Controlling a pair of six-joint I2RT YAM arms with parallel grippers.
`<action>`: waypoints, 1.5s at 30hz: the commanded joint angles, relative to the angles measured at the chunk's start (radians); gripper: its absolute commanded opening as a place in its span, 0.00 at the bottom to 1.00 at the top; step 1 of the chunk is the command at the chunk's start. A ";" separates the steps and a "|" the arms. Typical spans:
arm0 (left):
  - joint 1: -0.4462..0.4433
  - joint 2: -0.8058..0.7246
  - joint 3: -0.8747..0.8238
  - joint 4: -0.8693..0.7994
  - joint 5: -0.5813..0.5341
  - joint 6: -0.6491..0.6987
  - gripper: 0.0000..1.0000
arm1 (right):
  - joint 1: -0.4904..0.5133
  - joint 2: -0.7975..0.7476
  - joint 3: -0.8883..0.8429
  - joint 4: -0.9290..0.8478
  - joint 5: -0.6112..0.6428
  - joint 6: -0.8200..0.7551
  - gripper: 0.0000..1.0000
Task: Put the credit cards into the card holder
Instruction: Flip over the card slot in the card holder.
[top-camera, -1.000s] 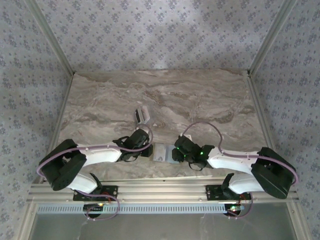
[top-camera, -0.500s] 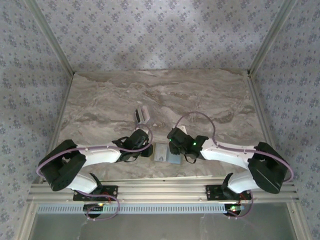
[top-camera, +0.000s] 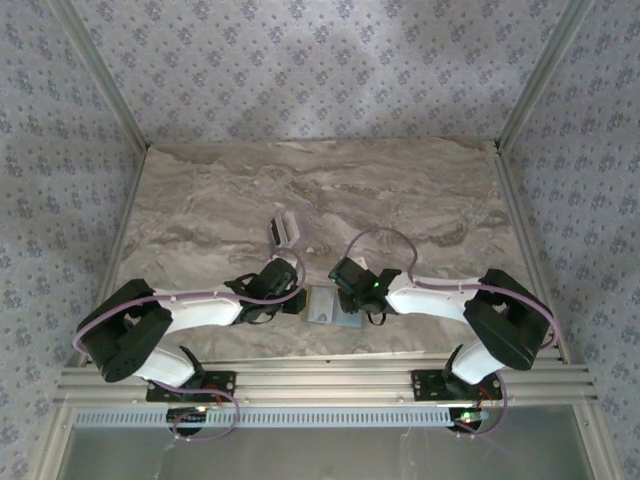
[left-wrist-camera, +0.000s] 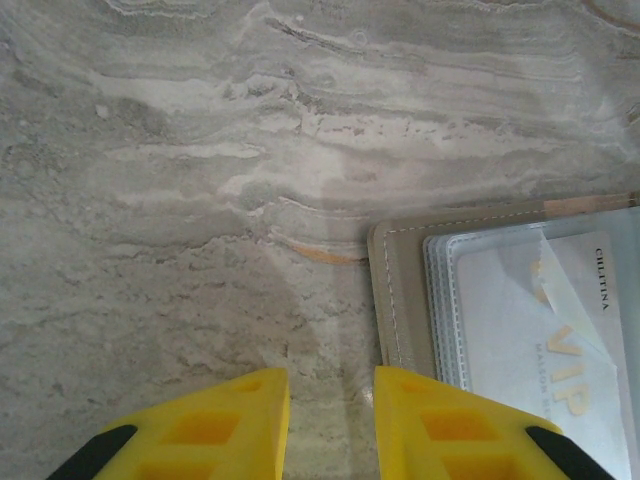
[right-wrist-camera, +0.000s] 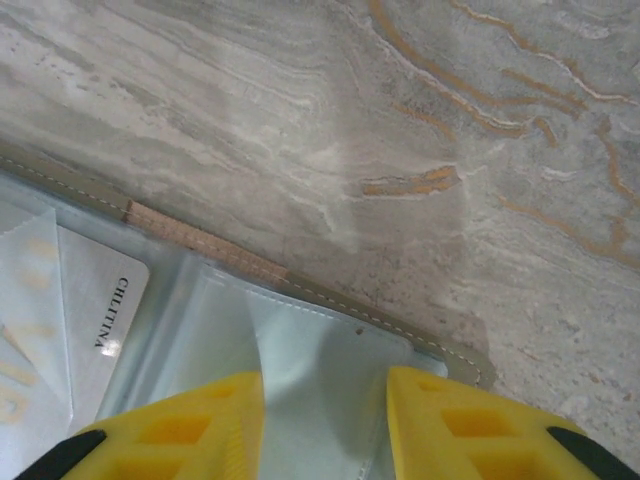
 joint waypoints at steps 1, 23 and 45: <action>0.001 0.018 -0.005 0.019 0.013 0.007 0.29 | -0.001 0.025 0.002 0.007 -0.010 -0.002 0.34; -0.028 0.096 0.001 0.067 0.021 -0.012 0.28 | 0.025 -0.082 0.036 -0.082 0.078 -0.040 0.00; -0.032 0.093 -0.002 0.080 0.024 -0.047 0.28 | 0.022 0.043 0.166 0.108 -0.172 -0.061 0.00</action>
